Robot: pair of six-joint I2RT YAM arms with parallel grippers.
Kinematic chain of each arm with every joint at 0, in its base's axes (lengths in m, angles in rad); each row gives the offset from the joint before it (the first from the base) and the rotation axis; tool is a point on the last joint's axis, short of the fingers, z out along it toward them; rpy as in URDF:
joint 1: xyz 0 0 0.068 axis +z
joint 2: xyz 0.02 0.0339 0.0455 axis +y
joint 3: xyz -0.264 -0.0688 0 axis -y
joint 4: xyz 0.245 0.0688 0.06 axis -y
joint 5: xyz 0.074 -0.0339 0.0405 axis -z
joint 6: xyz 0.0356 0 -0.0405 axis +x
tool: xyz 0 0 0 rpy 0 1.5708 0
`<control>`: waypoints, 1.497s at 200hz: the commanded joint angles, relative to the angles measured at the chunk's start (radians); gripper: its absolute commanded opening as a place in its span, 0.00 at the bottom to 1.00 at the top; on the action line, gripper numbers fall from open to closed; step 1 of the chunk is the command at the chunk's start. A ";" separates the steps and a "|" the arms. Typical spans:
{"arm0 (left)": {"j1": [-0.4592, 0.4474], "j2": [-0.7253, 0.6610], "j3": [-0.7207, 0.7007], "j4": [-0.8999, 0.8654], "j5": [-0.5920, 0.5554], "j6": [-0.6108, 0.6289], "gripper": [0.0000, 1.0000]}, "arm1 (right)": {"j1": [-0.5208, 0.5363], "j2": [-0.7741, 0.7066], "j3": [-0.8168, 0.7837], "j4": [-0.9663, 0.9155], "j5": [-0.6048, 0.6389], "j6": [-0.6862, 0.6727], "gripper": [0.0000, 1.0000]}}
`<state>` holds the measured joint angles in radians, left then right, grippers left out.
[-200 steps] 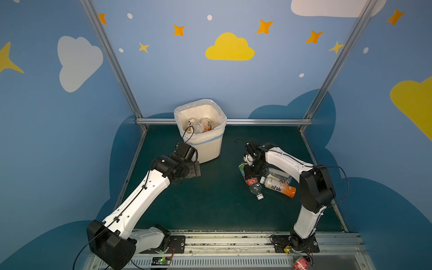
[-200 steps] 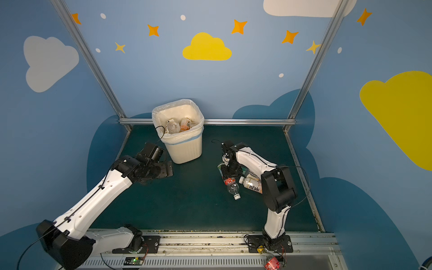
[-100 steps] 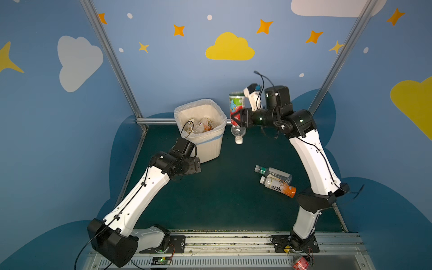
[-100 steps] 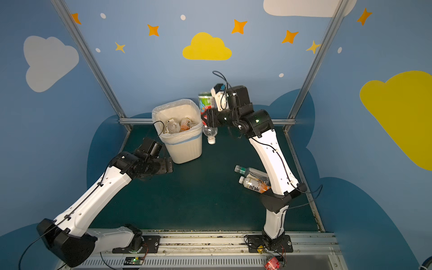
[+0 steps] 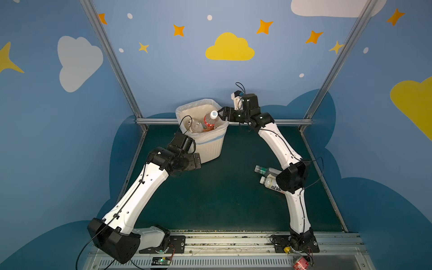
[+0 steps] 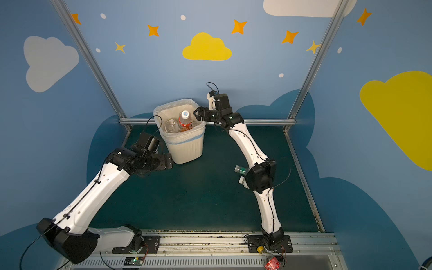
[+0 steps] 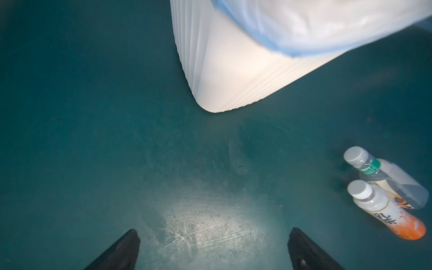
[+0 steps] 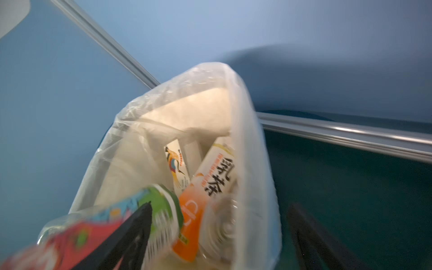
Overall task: Throw the plastic bottles in the bin
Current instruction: Throw the plastic bottle into the trash bin, then move the trash bin to the top-center of the table.
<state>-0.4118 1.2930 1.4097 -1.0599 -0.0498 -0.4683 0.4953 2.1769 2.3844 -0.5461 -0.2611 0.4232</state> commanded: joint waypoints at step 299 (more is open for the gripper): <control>0.471 0.314 0.389 0.308 0.368 -0.067 0.96 | 0.059 0.041 0.125 -0.315 -0.105 0.046 0.38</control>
<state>0.0505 1.5490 1.7355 -0.7994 0.2821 -0.5533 0.5480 2.2051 2.4844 -0.8555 -0.3840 0.4698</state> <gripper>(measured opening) 0.965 0.431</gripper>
